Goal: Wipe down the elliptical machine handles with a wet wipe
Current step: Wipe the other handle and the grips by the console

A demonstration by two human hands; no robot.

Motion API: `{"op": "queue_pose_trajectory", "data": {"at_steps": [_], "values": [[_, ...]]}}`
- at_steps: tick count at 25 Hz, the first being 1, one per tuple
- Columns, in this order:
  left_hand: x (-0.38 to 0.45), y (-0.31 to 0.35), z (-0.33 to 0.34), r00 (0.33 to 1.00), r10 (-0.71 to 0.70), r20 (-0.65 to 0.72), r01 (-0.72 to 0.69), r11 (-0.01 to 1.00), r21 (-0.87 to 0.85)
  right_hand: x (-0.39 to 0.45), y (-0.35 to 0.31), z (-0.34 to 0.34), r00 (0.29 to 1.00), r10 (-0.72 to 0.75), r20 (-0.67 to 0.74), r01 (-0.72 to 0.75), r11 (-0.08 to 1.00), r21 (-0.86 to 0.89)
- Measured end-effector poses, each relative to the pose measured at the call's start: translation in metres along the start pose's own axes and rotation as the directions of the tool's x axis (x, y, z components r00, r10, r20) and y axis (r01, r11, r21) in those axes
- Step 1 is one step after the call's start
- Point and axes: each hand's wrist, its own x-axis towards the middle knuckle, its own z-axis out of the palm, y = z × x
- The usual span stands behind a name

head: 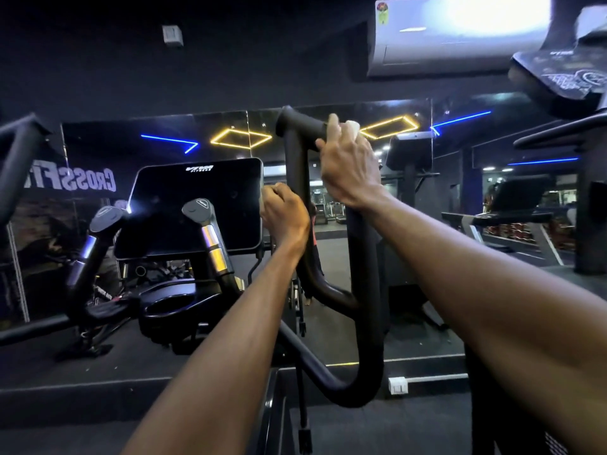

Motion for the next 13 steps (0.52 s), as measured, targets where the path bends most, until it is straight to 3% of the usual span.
{"op": "queue_pose_trajectory", "data": {"at_steps": [3,5,7,9,11,13], "values": [[0.002,0.001,0.000,1.000,-0.005,0.000,0.005,1.000,-0.013,0.005,-0.010,-0.003,0.957,-0.285,0.058,0.289,0.954,-0.081],[0.002,0.001,0.000,1.000,-0.027,-0.003,0.027,0.999,-0.022,-0.004,-0.023,-0.012,0.943,-0.323,0.076,0.315,0.944,0.099],[0.001,0.001,-0.003,0.998,-0.061,-0.008,0.061,0.997,-0.045,-0.033,-0.039,-0.011,0.981,-0.194,-0.012,0.186,0.919,0.347],[0.003,-0.002,-0.007,0.992,-0.123,-0.003,0.122,0.988,-0.090,-0.063,-0.058,-0.009,0.996,0.082,-0.041,-0.048,0.845,0.533],[0.003,-0.004,-0.008,0.972,-0.235,0.013,0.233,0.954,-0.188,-0.057,-0.076,-0.016,0.903,0.383,0.193,-0.394,0.563,0.726],[0.001,-0.002,-0.007,0.950,-0.311,0.028,0.306,0.910,-0.281,-0.016,-0.084,-0.018,0.703,0.495,0.511,-0.664,0.199,0.721]]}}
